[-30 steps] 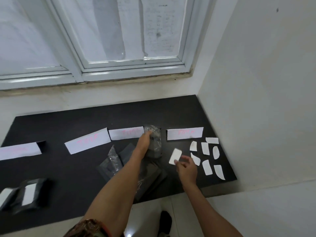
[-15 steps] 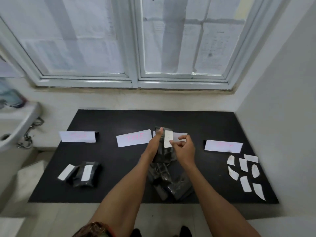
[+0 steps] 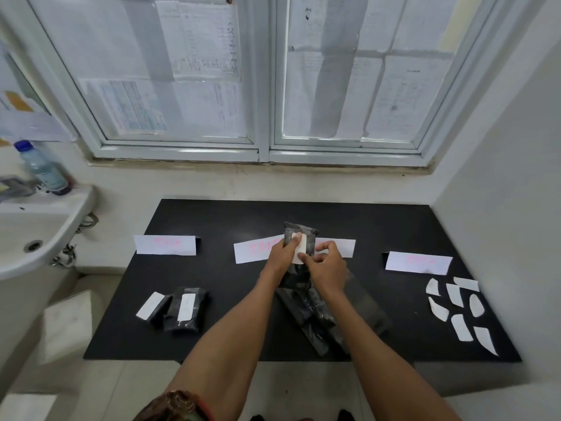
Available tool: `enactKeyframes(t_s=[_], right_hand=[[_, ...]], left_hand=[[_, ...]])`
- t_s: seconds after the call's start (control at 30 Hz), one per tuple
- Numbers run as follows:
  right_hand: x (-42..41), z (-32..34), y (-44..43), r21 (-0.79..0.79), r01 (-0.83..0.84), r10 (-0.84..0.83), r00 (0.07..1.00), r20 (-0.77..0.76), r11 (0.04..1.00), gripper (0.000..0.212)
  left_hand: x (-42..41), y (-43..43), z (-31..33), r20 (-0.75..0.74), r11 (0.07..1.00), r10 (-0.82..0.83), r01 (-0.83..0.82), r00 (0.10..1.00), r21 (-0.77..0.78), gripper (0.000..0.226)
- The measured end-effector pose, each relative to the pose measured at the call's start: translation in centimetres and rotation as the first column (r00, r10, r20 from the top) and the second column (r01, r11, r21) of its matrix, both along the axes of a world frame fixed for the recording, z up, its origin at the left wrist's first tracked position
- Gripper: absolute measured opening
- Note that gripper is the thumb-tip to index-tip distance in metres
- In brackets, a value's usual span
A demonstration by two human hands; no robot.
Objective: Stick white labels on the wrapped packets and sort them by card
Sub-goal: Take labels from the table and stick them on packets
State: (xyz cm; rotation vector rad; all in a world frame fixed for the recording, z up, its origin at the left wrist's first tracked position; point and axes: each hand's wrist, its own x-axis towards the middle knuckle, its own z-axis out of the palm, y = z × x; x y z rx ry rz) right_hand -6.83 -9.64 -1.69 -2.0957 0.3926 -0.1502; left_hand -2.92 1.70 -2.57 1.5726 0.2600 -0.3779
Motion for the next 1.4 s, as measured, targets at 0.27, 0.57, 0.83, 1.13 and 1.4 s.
enactKeyframes(t_s=[0.27,0.57,0.83,1.13,1.4], right_hand=[[-0.6,-0.2,1.1,-0.058,-0.163,0.17,0.974,0.152,0.985,0.057],[-0.5,-2.1,2.2,-0.371,-0.372,0.408,0.913,0.02,0.851,0.051],[-0.3,-2.4,2.2,-0.26,-0.433,0.407,0.901,-0.15,0.863,0.062],[-0.9,-3.8,6.9,-0.064,-0.517,0.497,0.846,-0.193,0.854,0.07],[-3.7,-7.8,15.6,0.168,-0.662,0.669,0.643,-0.372,0.73,0.057]], left_hand=[[0.3,1.8,0.2,0.007,0.994,0.05,-0.05,0.999,0.093,0.047],[-0.1,4.0,0.0,0.052,0.994,-0.032,0.027,0.998,0.105,0.058],[-0.7,6.3,-0.2,-0.116,0.972,-0.154,0.129,0.981,-0.198,0.031],[-1.8,11.9,-2.1,-0.276,0.986,0.104,-0.135,0.956,-0.098,0.031],[-6.1,24.8,-7.8,-0.173,0.843,0.407,-0.295,0.897,0.451,0.032]])
